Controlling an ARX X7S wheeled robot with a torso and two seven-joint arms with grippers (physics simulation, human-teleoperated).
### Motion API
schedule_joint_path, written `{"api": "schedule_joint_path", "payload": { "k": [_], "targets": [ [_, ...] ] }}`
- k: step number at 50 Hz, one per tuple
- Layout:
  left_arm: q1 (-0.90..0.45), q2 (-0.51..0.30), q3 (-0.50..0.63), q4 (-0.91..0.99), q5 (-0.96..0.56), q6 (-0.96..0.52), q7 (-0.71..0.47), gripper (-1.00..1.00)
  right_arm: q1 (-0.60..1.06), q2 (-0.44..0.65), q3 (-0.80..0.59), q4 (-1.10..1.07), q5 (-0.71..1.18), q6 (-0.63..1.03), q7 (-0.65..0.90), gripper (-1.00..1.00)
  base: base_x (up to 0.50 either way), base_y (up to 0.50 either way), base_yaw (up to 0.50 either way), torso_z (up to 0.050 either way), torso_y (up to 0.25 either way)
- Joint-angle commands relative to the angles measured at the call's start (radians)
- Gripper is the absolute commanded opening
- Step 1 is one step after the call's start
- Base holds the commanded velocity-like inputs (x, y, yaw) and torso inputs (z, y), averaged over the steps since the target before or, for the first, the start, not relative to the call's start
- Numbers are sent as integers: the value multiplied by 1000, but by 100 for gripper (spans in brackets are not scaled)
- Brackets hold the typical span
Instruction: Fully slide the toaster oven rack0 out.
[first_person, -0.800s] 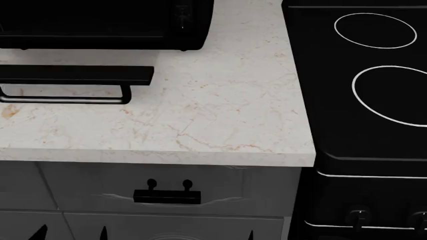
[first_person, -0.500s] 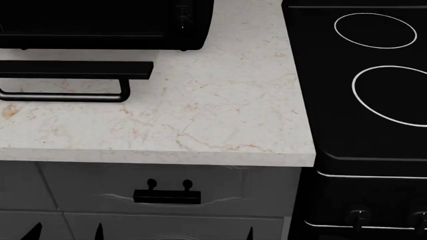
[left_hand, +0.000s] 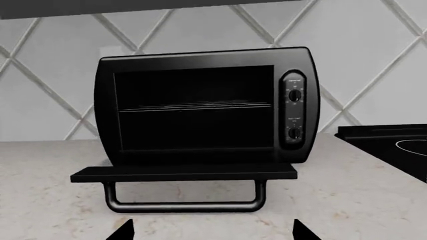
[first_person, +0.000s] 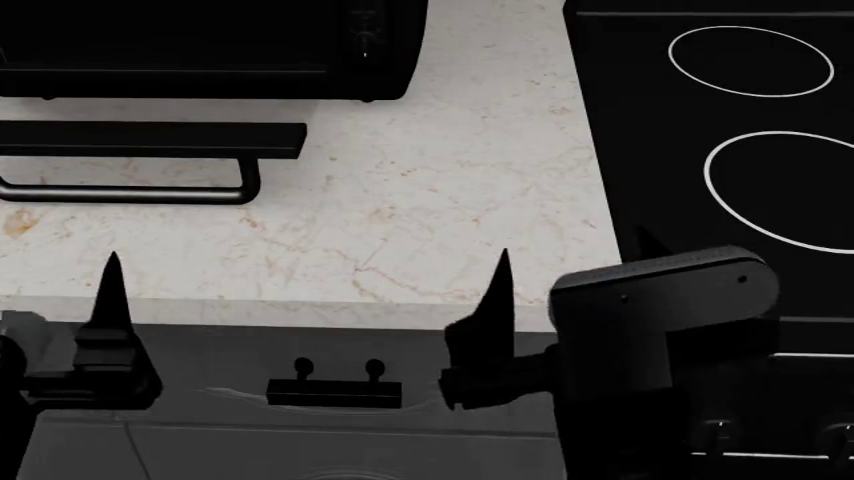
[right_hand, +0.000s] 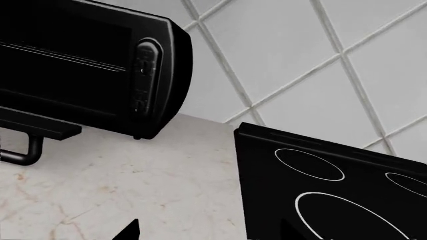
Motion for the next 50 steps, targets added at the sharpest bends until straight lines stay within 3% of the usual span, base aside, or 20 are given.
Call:
{"api": "schedule_joint_path", "payload": {
  "k": [1, 27, 50],
  "targets": [
    [-294, -41, 15, 104, -30, -330, -17, 100, 303, 42, -27, -10, 15, 252, -63, 100, 0, 0, 0, 0, 0],
    [-329, -50, 22, 48, -35, -308, -28, 100, 322, 42, -18, 24, 45, 195, -78, 100, 0, 0, 0, 0, 0],
    [-327, -60, 15, 73, -53, -316, -33, 100, 312, 56, -14, -3, 51, 199, -67, 100, 436, 121, 0, 0, 0]
  ]
}}
